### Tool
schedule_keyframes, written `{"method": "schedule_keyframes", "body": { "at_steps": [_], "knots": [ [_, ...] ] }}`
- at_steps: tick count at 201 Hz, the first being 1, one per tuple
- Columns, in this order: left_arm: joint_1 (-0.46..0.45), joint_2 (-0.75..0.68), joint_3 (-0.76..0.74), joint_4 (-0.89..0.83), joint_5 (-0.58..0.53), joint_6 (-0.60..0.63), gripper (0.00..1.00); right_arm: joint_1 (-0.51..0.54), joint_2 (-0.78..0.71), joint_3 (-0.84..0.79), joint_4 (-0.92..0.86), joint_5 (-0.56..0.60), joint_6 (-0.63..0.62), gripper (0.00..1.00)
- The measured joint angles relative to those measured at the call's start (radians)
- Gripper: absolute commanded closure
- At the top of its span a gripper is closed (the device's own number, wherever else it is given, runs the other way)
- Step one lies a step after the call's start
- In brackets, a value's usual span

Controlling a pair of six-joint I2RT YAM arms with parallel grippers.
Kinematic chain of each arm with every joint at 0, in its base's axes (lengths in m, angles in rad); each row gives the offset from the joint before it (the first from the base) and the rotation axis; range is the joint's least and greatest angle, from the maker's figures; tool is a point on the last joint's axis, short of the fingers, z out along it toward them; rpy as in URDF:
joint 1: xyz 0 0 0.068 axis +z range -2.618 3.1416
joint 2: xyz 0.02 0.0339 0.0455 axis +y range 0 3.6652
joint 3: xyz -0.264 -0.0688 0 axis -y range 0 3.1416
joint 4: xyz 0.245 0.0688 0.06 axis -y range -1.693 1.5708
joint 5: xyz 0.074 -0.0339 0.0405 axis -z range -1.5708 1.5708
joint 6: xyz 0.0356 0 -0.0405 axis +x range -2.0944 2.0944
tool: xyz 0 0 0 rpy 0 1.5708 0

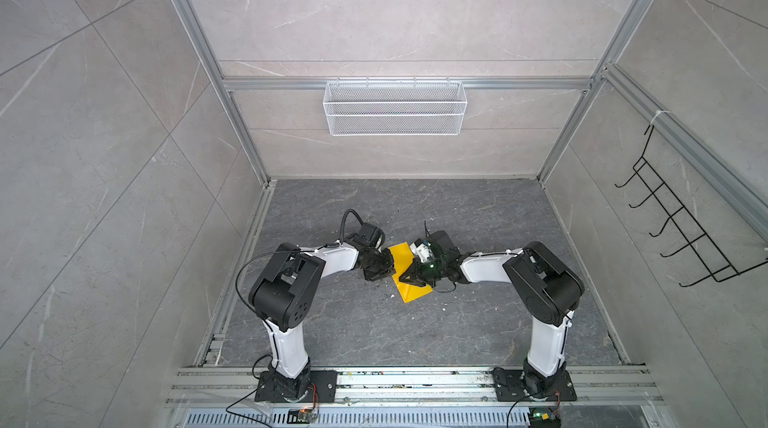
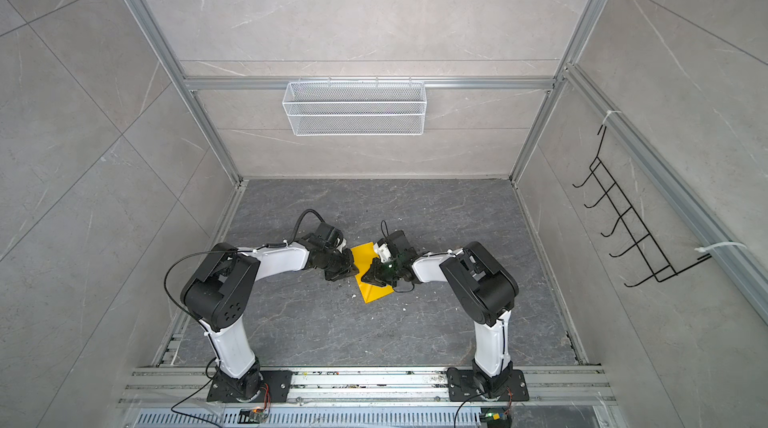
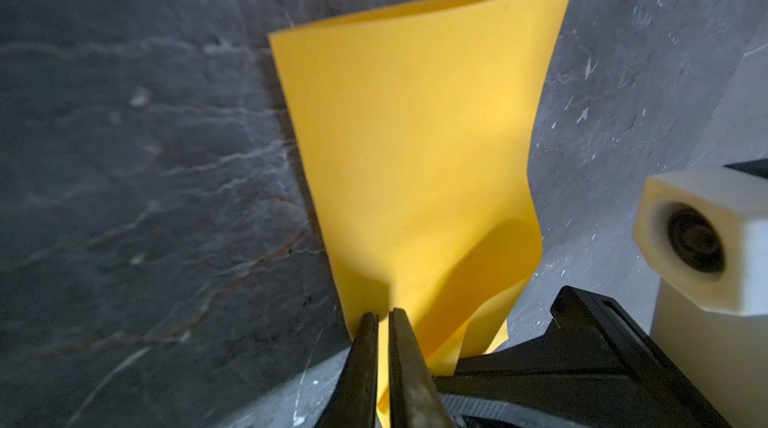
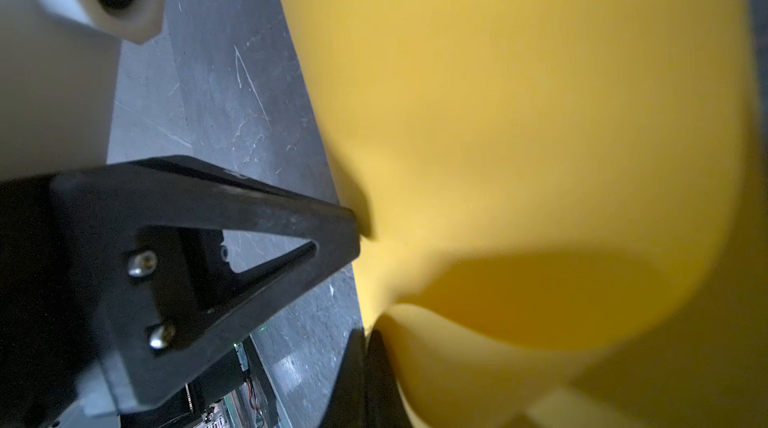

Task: Fold a paper plane with a square sheet of paper (pick it up from the middle)

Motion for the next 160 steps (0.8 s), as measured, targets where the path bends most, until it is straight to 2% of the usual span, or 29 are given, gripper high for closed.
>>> {"method": "schedule_keyframes", "body": {
  "at_steps": [160],
  "knots": [
    [0.000,-0.004,-0.006,0.008,0.000,0.000,0.87,0.001,0.010,-0.019,0.034,0.029,0.004,0.95]
  ]
}}
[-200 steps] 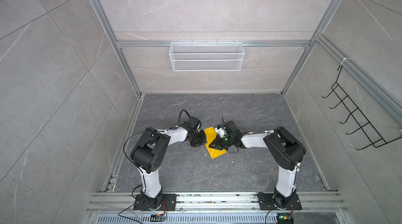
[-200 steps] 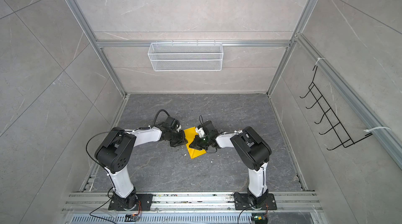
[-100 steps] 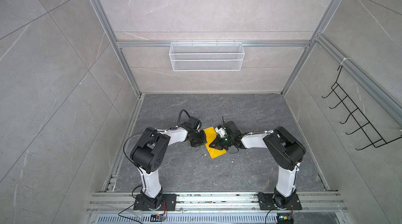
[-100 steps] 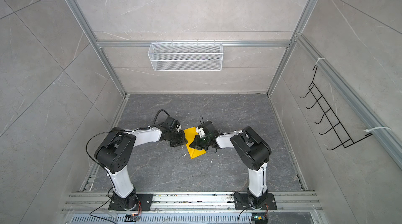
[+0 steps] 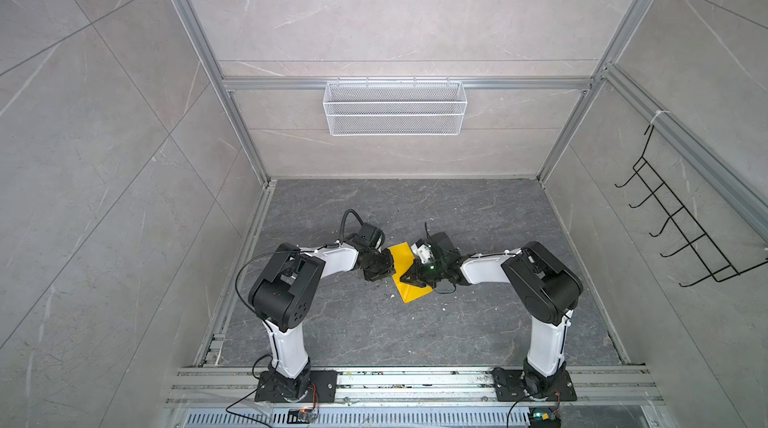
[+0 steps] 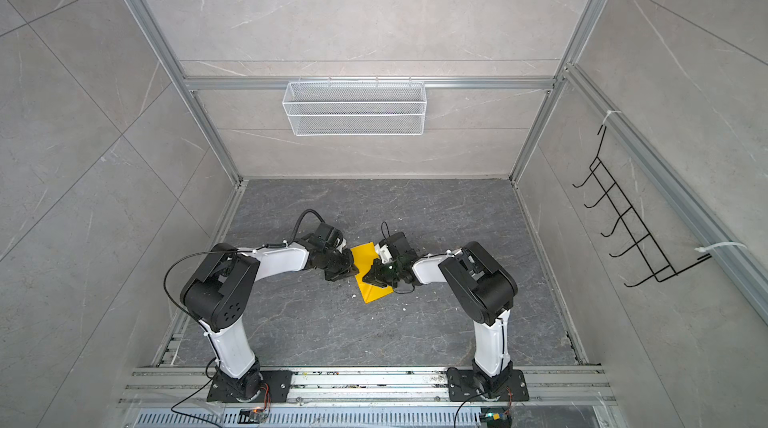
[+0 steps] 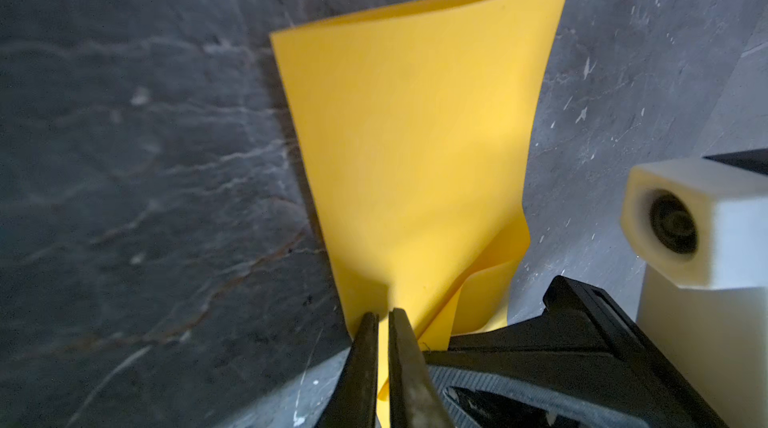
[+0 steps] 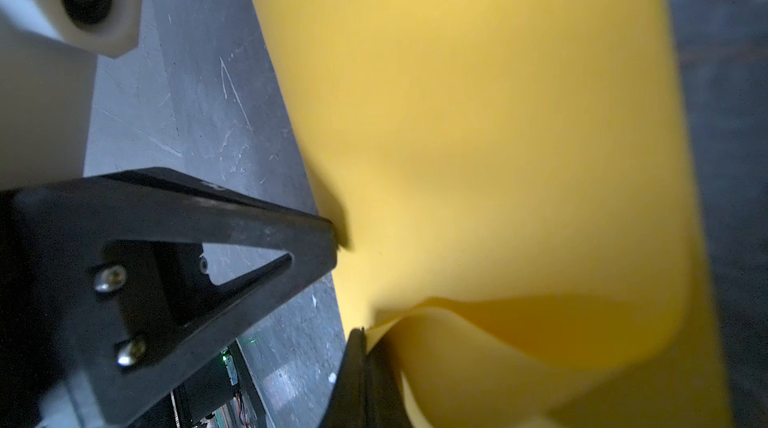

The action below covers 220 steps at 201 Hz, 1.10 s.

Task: Fold a paper plane with a square sheet of paper (pick it up from the middle)

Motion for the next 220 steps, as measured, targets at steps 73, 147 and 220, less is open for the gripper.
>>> {"method": "schedule_keyframes", "body": {
  "at_steps": [73,147,220],
  "knots": [
    [0.000,0.000,0.000,0.001,0.000,0.000,0.87,0.000,0.006,0.000,0.010,-0.005,0.004,0.94],
    [0.000,-0.002,-0.002,0.003,0.000,0.000,0.86,0.000,0.011,0.000,0.022,-0.016,0.011,0.84],
    [0.019,-0.085,-0.007,-0.047,-0.037,-0.006,0.84,0.000,0.011,0.003,0.049,-0.051,0.014,0.65]
  ]
}}
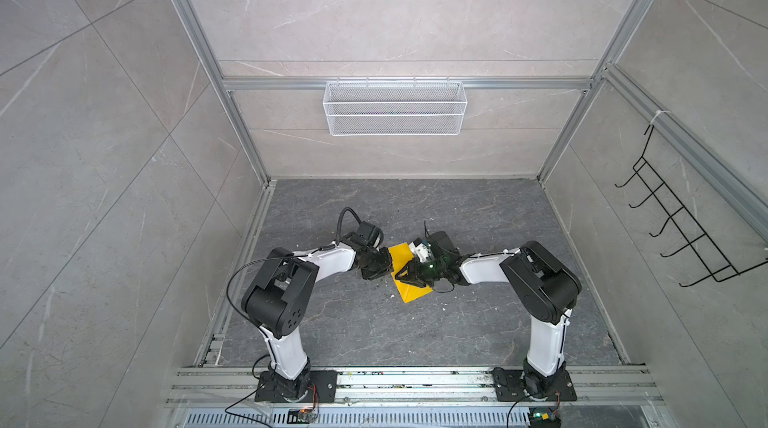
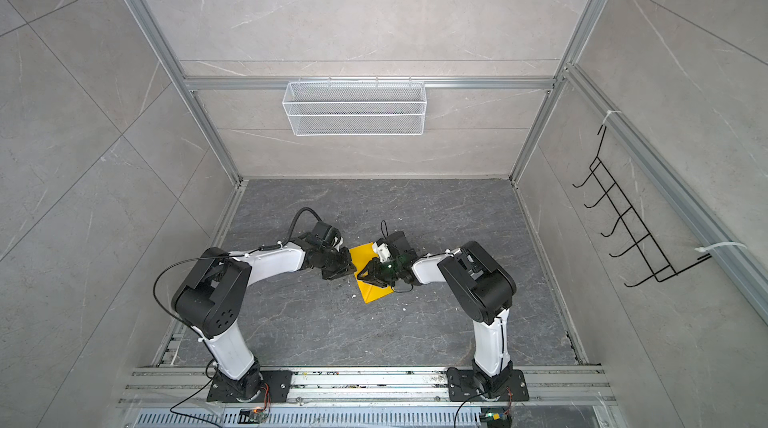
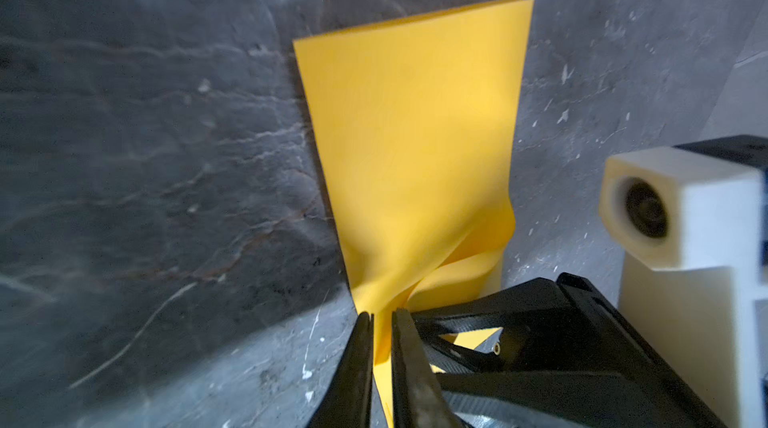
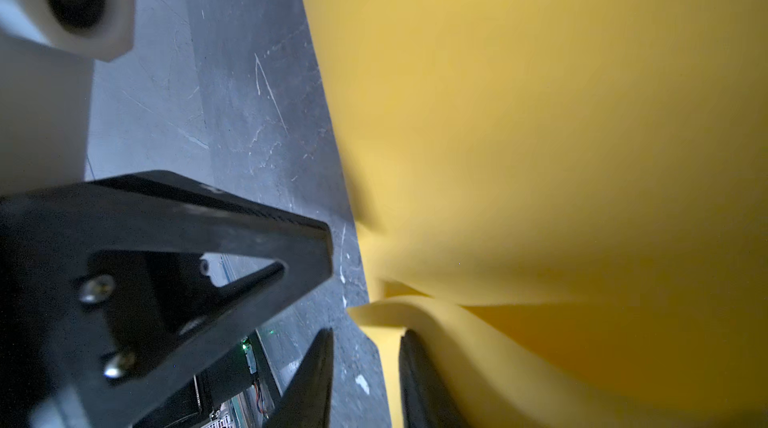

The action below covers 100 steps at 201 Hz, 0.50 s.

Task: Fold a paper plane with a square sheet of paper (pick it up from the middle)

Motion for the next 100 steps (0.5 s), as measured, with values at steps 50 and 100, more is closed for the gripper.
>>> {"method": "schedule_keyframes", "body": {
  "at_steps": [50,100],
  "knots": [
    [0.008,-0.065,-0.008,-0.002,-0.007,-0.001,0.86,0.000,0.000,0.000,-0.018,0.023,-0.005,0.86],
    [-0.059,-0.063,-0.032,-0.001,0.005,-0.002,0.91,0.000,0.001,0.001,-0.042,0.048,-0.019,0.95]
  ]
}}
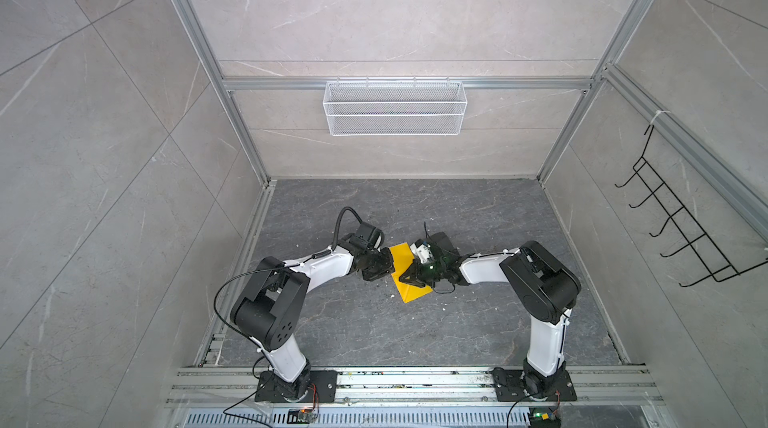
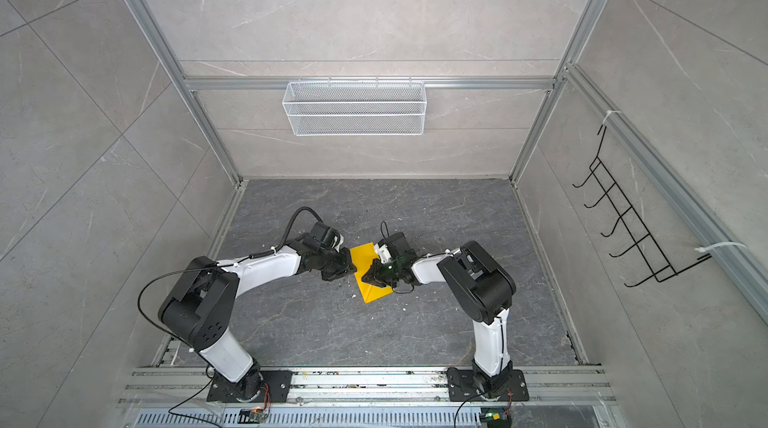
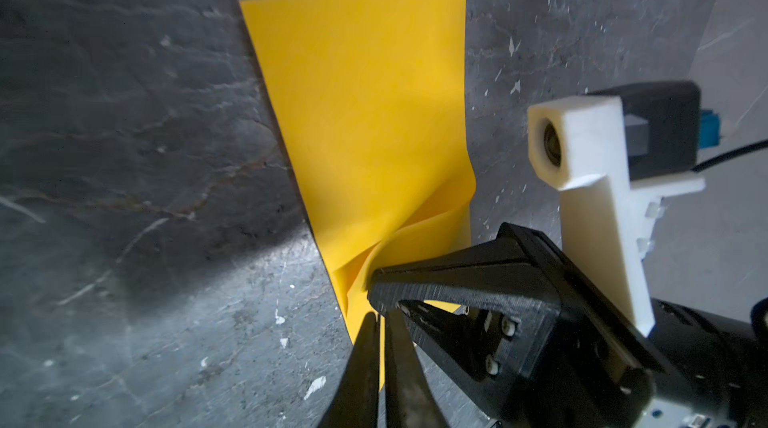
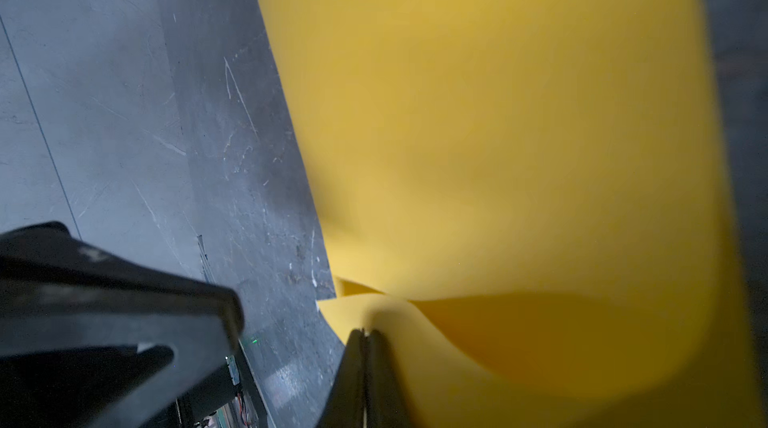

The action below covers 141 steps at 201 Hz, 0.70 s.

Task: Fold a paper plane with a square sheet of paper (pick it up from the middle)

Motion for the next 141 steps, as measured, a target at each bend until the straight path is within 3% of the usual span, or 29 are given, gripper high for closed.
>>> {"method": "schedule_keyframes", "body": {
  "at_steps": [141],
  "knots": [
    [-0.023,0.112,0.013,0.003,0.015,0.000,1.00,0.002,-0.002,0.003,-0.009,0.003,0.000,0.96]
  ]
}}
